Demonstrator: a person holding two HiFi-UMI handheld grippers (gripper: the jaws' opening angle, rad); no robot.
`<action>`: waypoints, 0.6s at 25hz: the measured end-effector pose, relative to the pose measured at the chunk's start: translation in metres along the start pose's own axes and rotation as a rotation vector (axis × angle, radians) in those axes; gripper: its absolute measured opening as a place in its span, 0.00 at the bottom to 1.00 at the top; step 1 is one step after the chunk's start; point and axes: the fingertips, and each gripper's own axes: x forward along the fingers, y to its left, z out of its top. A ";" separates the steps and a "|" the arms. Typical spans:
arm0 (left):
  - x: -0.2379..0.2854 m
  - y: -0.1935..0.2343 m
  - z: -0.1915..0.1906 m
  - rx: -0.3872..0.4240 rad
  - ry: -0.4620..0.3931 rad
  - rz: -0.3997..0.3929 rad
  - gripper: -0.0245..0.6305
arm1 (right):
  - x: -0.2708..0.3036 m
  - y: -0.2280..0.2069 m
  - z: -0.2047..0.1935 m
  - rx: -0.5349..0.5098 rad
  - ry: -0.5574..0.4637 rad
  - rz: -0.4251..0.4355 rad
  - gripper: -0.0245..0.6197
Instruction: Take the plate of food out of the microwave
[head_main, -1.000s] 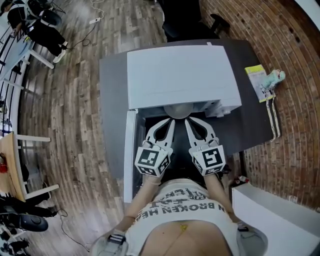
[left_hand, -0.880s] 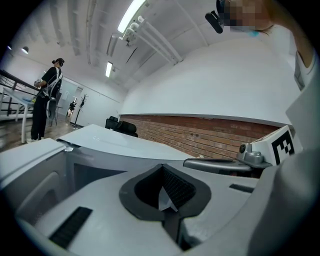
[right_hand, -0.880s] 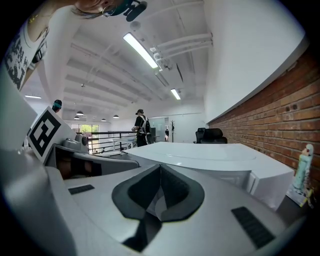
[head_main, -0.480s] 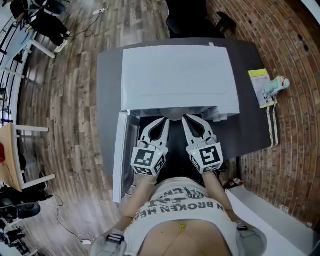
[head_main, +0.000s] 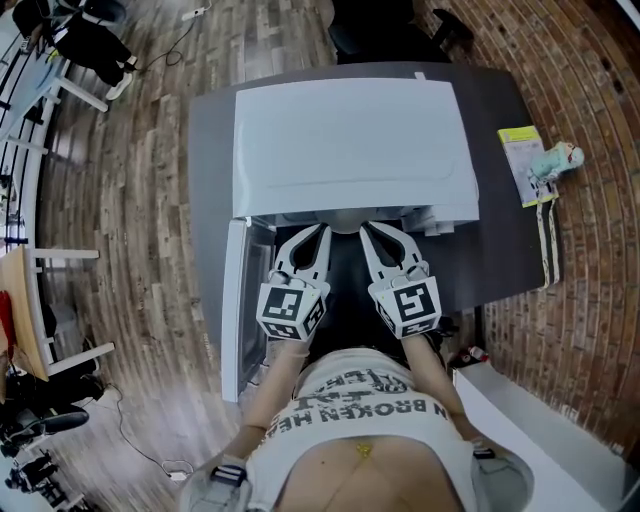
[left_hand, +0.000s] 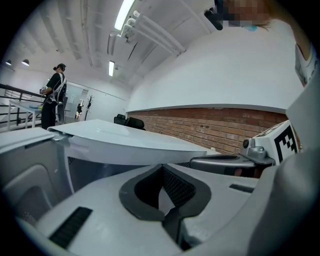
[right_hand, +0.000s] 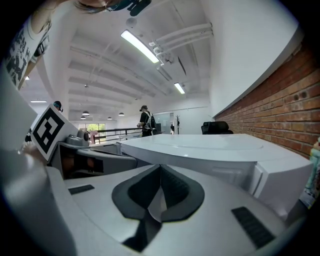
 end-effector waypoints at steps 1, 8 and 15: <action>0.001 0.001 -0.002 0.000 0.003 0.004 0.05 | 0.001 0.000 -0.002 0.000 0.004 0.000 0.05; 0.006 0.009 -0.025 -0.025 0.041 0.024 0.05 | 0.010 -0.007 -0.025 0.009 0.049 -0.009 0.05; 0.016 0.013 -0.053 -0.041 0.095 0.021 0.05 | 0.016 -0.017 -0.059 0.033 0.118 -0.026 0.05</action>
